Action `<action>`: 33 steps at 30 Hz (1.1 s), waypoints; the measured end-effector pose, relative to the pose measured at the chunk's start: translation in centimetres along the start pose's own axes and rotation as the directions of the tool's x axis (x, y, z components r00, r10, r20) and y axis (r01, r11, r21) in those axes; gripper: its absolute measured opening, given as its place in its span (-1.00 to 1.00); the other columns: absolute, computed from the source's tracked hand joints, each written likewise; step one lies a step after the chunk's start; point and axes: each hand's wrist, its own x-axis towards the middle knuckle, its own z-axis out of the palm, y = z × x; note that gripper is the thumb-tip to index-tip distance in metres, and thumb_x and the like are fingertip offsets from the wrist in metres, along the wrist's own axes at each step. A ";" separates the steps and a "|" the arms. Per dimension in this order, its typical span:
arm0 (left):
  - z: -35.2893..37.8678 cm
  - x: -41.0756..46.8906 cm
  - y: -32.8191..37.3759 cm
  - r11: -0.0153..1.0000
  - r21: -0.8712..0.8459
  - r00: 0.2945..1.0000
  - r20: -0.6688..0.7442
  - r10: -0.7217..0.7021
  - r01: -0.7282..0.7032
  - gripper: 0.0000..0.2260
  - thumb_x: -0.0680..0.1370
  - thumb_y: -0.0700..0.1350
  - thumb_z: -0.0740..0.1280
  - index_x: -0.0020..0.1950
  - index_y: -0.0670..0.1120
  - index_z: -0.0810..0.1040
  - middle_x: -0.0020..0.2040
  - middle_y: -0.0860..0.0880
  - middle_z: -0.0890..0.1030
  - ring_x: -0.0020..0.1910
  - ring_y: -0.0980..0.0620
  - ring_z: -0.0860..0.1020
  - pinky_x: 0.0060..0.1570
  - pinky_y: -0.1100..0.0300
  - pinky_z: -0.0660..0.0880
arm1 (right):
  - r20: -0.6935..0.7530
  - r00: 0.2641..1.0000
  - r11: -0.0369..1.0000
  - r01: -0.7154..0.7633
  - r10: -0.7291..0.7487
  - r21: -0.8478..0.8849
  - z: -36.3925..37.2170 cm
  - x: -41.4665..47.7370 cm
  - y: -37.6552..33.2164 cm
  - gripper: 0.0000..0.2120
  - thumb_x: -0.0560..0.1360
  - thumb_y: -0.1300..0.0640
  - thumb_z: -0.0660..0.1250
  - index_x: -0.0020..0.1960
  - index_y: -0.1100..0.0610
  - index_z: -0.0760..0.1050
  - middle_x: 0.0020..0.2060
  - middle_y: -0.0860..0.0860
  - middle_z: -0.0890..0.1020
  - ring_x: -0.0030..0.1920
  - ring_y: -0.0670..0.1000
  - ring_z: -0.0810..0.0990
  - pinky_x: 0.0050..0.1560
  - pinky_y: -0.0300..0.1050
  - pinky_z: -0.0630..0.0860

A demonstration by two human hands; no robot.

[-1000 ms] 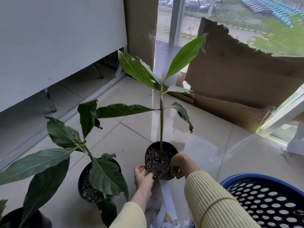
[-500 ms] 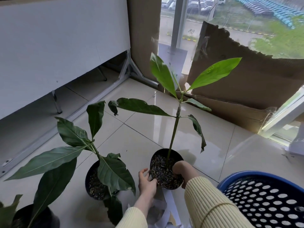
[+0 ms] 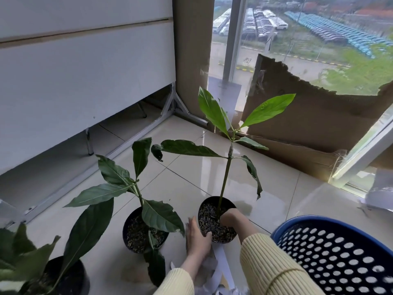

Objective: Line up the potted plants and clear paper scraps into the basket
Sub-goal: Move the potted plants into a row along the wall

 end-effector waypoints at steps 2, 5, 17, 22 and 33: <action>-1.1 -1.8 0.5 0.992 0.074 0.994 -0.016 0.105 -0.104 -0.32 0.54 -0.14 0.28 0.53 -0.15 -0.05 0.56 -0.12 -0.08 0.54 -0.04 -0.11 0.48 0.14 -0.10 | -0.100 0.995 0.999 -0.009 0.013 0.038 -0.7 -3.4 0.1 -0.41 0.48 0.17 0.26 0.45 0.28 0.18 0.42 0.24 0.27 0.41 0.22 0.30 0.36 0.00 0.32; -2.4 -3.9 1.0 0.967 0.171 0.981 -0.007 0.195 -0.191 -0.27 0.55 -0.08 0.28 0.53 -0.15 -0.13 0.55 -0.12 -0.16 0.53 -0.03 -0.17 0.46 0.17 -0.17 | -0.137 0.988 0.997 0.072 -0.071 0.000 -1.0 -6.7 0.4 -0.27 0.49 0.30 0.20 0.53 0.28 -0.13 0.51 0.27 0.01 0.49 0.27 0.10 0.46 0.08 0.23; -7.5 -16.0 0.1 0.914 0.356 0.981 0.050 0.187 -0.193 -0.17 0.44 0.14 0.32 0.54 -0.12 -0.06 0.56 -0.12 -0.12 0.54 -0.06 -0.13 0.47 0.09 -0.08 | -0.333 0.776 0.828 0.404 -0.536 -0.389 1.7 -21.8 3.6 -0.18 0.52 0.17 0.26 0.56 0.15 -0.23 0.55 0.16 -0.18 0.54 0.22 -0.17 0.50 0.19 -0.04; -11.9 -22.1 -3.1 0.893 0.411 0.975 -0.036 0.219 -0.185 -0.16 0.45 0.17 0.32 0.53 -0.14 -0.06 0.55 -0.13 -0.16 0.53 -0.12 -0.16 0.47 0.06 -0.08 | -0.317 0.730 0.775 0.447 -0.605 -0.447 4.1 -27.9 6.2 -0.21 0.52 0.15 0.21 0.56 0.15 -0.23 0.56 0.11 -0.17 0.54 0.20 -0.20 0.50 0.22 -0.10; -23.0 -33.3 -8.8 0.823 0.565 0.928 -0.278 0.248 -0.050 -0.07 0.40 0.28 0.34 0.53 -0.09 -0.10 0.55 -0.11 -0.19 0.53 -0.12 -0.16 0.49 -0.12 -0.07 | -0.265 0.618 0.649 0.553 -0.740 -0.523 9.2 -36.8 8.3 -0.15 0.49 0.09 0.29 0.56 0.11 -0.20 0.56 0.09 -0.17 0.54 0.19 -0.25 0.47 0.28 -0.12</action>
